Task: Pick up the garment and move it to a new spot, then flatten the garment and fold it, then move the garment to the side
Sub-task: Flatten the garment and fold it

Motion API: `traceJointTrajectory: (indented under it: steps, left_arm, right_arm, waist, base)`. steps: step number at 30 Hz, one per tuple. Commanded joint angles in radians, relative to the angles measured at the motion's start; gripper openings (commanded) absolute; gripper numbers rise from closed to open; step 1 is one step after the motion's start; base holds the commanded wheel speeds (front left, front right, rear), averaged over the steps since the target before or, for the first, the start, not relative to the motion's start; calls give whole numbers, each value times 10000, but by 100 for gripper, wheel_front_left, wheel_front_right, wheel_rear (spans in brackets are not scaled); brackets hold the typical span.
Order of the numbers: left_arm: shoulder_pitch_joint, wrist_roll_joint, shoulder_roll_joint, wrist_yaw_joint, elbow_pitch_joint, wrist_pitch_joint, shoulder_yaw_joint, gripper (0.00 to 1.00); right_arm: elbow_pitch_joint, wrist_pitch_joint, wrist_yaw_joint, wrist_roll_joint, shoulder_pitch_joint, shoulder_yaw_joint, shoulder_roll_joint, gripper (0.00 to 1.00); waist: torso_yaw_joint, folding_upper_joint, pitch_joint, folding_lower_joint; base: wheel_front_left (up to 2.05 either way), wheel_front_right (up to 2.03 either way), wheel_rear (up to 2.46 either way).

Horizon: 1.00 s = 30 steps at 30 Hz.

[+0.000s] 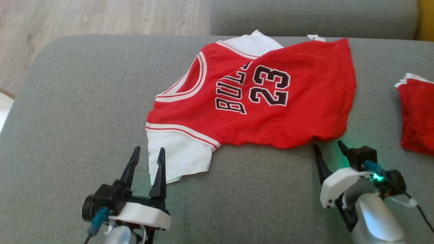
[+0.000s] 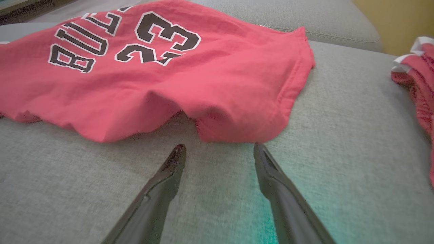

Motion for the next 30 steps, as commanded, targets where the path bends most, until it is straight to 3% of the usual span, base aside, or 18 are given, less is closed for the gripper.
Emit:
traceJointTrajectory:
  steps: [1,12,13,14,15,30]
  left_arm:
    - [-486,11,23,-32,-268,-95,223,100]
    - [-722,-32,23,-60,-171,-95,107,100]
    - [-724,-36,23,-54,-169,-95,114,100]
    - [-722,-40,22,-45,-167,-95,128,100]
    - [-713,-41,22,-33,-163,-95,152,100]
    - [-240,-111,22,105,-179,-95,332,100]
  right_arm:
    - [-163,-50,-7,-94,-453,140,-17,100]
    - [1375,-547,-7,-368,-1532,-365,-16,100]
    - [1483,-597,-7,-365,-1584,-360,-16,82]
    - [1584,-647,-7,-352,-1636,-349,-16,33]
    - [1675,-697,-7,-344,-1684,-340,-16,0]
    - [1812,-482,-7,-1214,-1408,-752,-16,0]
  waist:
    - [116,0,117,-2]
    - [496,0,397,-2]
    - [493,0,392,-2]
    - [480,0,382,-2]
    - [452,0,358,-2]
    - [-359,0,-708,-2]
  base:
    - [0,0,0]
    - [0,0,0]
    - [0,0,0]
    - [0,0,0]
    - [0,0,0]
    - [0,0,0]
